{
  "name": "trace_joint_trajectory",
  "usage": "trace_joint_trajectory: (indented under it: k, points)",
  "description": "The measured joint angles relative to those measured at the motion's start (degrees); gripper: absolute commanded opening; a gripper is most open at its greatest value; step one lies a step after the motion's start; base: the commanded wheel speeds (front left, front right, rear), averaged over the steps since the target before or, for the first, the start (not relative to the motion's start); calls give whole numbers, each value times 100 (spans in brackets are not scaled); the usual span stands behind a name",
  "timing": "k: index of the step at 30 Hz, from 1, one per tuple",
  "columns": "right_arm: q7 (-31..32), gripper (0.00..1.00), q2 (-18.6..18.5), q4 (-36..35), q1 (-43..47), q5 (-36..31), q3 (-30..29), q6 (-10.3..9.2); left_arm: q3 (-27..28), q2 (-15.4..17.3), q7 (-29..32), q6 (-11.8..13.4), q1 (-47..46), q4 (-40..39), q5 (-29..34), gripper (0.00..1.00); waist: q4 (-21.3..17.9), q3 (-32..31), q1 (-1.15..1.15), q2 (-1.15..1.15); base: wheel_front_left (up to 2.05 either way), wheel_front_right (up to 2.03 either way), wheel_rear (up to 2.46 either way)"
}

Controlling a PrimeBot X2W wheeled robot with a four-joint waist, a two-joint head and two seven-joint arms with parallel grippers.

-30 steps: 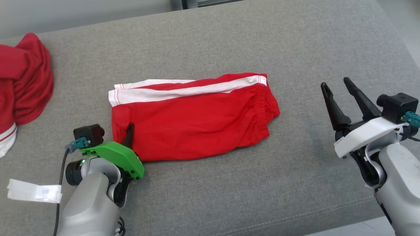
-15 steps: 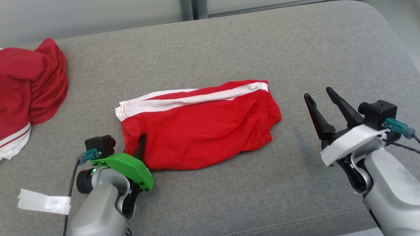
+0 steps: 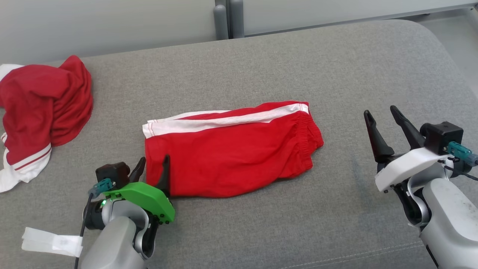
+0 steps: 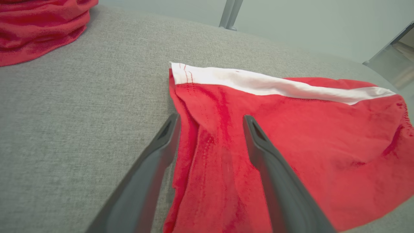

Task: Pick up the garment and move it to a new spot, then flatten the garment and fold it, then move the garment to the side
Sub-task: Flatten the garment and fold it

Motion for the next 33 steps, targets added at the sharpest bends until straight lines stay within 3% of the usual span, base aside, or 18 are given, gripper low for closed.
trace_joint_trajectory:
  k: [4, 10, 24, 33]
  points:
    - [0, 100, 35, -88, 103, -158, -99, -201, 145, 177, -1, 233, 150, -244, 149, 100, 54, -137, 0, 0, 0, 0, 0]
    - [0, 100, 135, -470, 148, -422, -187, -417, 653, 436, -18, 555, 244, -1450, 605, 100, 104, -348, 0, 0, 0, 0, 0]
    - [0, 100, 378, -1215, 582, -956, -41, -706, 1063, 343, -19, 693, 1573, -2817, 1192, 100, 2, -646, 0, 0, 0, 0, 0]
    - [0, 100, 563, -1384, 996, -999, -137, -766, 1280, 304, -19, 787, 2229, -3389, 1461, 100, -24, -700, 0, 0, 0, 0, 0]
